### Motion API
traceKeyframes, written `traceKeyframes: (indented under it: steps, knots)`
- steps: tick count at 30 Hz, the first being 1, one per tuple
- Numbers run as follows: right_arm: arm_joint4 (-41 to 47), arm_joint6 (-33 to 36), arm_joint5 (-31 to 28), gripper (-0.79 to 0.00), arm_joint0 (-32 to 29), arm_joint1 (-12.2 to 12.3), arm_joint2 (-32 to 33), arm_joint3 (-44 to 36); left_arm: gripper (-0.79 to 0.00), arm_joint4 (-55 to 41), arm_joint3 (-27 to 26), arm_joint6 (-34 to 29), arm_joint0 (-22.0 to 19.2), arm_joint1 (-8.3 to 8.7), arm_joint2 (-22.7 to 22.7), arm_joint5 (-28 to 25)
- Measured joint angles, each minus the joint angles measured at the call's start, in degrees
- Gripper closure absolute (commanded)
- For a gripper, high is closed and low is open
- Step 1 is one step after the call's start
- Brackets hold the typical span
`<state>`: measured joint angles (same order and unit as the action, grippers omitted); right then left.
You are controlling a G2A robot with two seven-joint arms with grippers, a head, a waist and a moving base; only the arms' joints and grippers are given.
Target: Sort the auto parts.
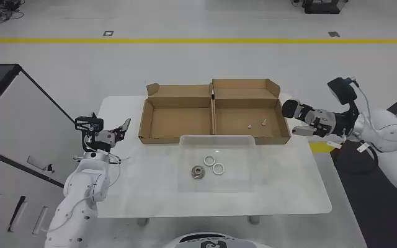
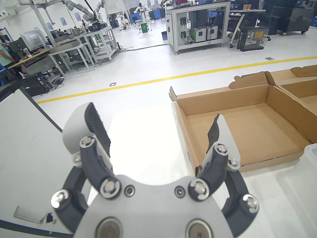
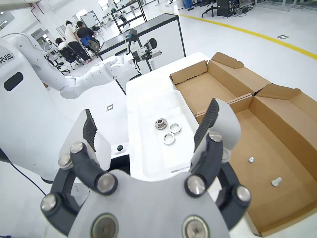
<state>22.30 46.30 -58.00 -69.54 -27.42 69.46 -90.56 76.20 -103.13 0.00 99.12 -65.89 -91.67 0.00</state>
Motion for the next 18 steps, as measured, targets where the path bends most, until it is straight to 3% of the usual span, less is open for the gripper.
traceKeyframes:
  steps: [10, 14, 18]
  knots:
    - [0.0, 0.0, 0.0, -0.785, 0.0, 0.0, 0.0, 0.0, -0.785, 1.07, -2.19, -1.31, -0.82, 0.17, -0.28, -1.89]
    - [0.0, 0.0, 0.0, -0.785, 0.0, 0.0, 0.0, 0.0, -0.785, 7.27, -8.22, -9.38, -2.34, 0.63, 0.2, -5.74]
    - [0.0, 0.0, 0.0, -0.785, 0.0, 0.0, 0.0, 0.0, -0.785, 10.85, -14.26, -19.67, -4.93, 0.61, 3.83, -8.56]
